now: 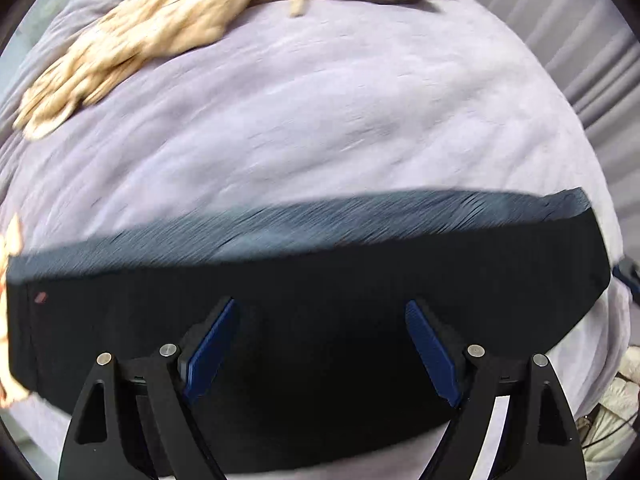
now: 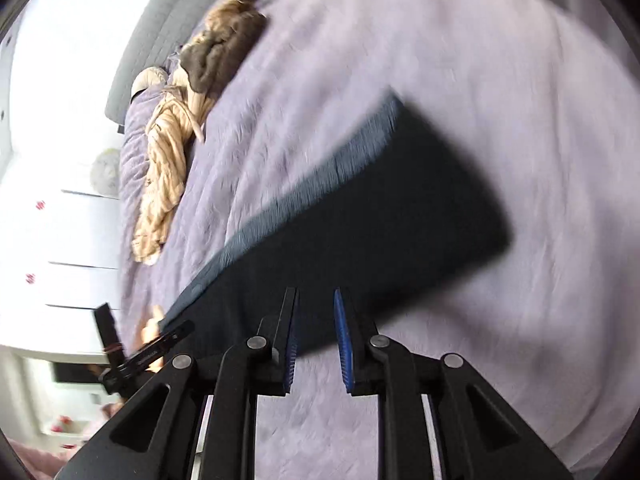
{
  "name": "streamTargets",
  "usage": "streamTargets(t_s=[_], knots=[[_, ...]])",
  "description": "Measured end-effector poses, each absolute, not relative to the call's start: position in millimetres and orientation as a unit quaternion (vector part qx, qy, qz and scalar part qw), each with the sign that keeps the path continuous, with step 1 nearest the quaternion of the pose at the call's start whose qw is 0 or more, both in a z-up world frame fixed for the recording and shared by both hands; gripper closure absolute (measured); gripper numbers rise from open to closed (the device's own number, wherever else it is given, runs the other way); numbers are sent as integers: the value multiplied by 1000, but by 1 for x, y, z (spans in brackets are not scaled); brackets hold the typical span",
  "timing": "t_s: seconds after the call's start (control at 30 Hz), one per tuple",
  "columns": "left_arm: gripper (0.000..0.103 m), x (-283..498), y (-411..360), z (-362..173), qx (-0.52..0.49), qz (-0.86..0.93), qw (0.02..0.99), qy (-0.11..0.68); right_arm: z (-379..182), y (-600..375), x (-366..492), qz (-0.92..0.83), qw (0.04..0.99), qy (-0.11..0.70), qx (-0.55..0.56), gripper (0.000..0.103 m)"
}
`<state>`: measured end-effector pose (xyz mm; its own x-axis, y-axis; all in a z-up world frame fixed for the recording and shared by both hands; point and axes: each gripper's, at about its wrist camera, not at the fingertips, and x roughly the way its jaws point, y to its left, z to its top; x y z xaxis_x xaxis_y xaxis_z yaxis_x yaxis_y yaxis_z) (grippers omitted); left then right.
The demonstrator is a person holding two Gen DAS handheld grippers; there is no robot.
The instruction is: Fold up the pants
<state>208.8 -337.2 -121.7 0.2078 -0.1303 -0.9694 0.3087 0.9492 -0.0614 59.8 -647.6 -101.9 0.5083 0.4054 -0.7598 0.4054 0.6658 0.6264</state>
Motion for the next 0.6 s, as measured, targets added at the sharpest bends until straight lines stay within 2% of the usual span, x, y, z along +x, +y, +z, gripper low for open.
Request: streamTargets(t_s=[0.1,0.2,0.23,0.3,0.33,0.47,0.53,0.57,0.6], knots=[[17,228,-383,-138,75,-147,777,608,-102,-655,96,-23,789,508,345,82],[17,244,-405,-159,88,-122,783,603,-135,-660,124,-37,771,555,310,82],[17,251,-406,-165,89,-110,787,600,-147,-659,132,-46,767,568,293,82],[16,263,-403,-172,80,-97,791,599,-152,-656,144,-57,774,569,270,88],[11,269,-402,-174,79,-93,792,598,-155,-658,148,-66,782,564,257,90],[11,290,-381,-164,85,-70,791,602,-156,-678,160,-86,787,550,267,90],[11,286,-360,-149,90,-62,794,598,-149,-680,160,-86,781,550,283,84],[11,282,-347,-142,95,-58,796,595,-142,-679,155,-78,780,549,290,78],[11,274,-333,-137,101,-52,797,594,-136,-676,147,-61,779,546,303,68]])
